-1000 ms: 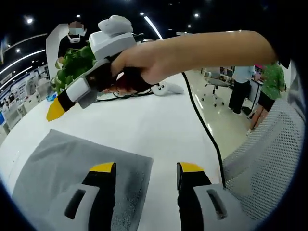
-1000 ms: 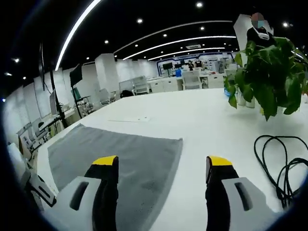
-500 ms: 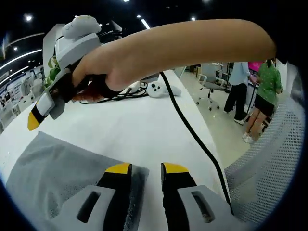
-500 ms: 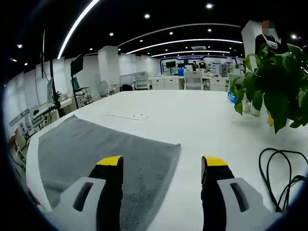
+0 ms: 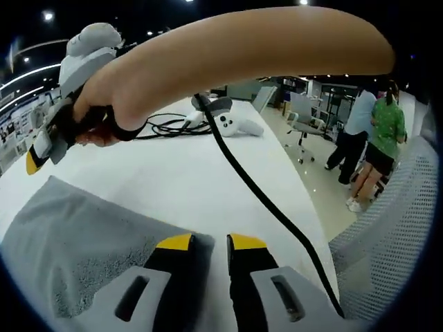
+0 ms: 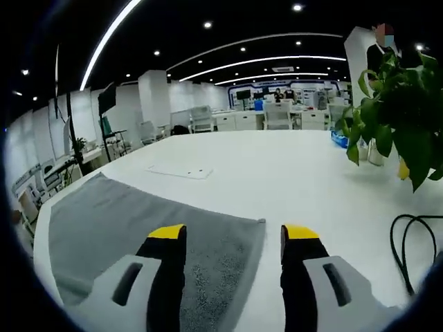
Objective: Fold the towel on the table until its edges align and the towel forms a compact rectangular stack.
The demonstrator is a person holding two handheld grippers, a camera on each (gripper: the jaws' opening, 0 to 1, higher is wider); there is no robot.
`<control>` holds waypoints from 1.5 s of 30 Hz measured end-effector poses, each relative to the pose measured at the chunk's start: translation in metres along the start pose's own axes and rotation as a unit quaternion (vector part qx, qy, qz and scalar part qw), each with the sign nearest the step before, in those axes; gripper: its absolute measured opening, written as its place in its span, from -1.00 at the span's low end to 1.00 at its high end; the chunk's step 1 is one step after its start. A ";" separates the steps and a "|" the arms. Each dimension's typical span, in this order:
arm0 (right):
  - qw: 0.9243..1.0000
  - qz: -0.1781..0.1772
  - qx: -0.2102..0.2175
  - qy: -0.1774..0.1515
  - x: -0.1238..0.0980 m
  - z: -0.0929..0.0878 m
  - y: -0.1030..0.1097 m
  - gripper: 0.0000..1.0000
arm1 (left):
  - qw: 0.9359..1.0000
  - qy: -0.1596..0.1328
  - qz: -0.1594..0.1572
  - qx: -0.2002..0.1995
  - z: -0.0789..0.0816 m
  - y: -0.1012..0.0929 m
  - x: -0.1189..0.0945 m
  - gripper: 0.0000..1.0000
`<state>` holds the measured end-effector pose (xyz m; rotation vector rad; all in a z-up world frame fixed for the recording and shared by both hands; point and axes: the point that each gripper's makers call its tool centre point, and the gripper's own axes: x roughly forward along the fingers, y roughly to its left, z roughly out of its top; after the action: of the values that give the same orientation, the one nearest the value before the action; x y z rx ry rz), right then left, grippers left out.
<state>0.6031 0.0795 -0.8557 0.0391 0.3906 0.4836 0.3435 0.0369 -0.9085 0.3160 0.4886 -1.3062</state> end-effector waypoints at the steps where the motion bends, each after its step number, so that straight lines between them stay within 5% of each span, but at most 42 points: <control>1: 1.000 0.000 0.000 0.003 0.002 -0.002 0.000 0.02 | 1.000 0.003 0.004 -0.001 0.000 0.001 0.000 -0.69; 8: 1.000 0.006 -0.009 0.027 0.011 -0.017 0.002 0.01 | 0.999 0.006 0.022 -0.041 0.000 0.008 0.001 -0.82; 17: 0.999 -0.009 -0.016 0.050 0.022 -0.027 -0.003 -0.08 | 1.000 0.015 0.020 0.005 -0.001 0.004 0.000 -0.89; 22: 0.999 -0.033 -0.002 0.032 0.029 -0.019 -0.017 -0.18 | 1.000 0.015 0.012 0.004 -0.001 0.005 0.000 -0.89; 33: 0.996 -0.073 -0.007 0.052 0.049 -0.030 -0.043 -0.69 | 0.998 0.020 0.026 0.059 -0.001 0.002 0.001 -0.89; 35: 0.997 -0.037 -0.007 0.062 0.059 -0.041 -0.027 -0.84 | 0.997 0.022 0.027 0.070 -0.001 0.001 0.000 -0.89; 37: 0.997 -0.048 -0.010 0.061 0.064 -0.046 -0.035 -0.98 | 0.996 0.023 0.027 0.082 -0.001 0.001 0.001 -0.89; 45: 0.998 -0.043 -0.020 0.051 0.068 -0.051 -0.040 -1.00 | 0.996 0.015 0.029 0.081 -0.001 0.000 0.000 -0.89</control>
<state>0.6577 0.0726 -0.9320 -0.0407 0.4801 0.4087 0.3436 0.0376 -0.9089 0.4824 0.3964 -1.2879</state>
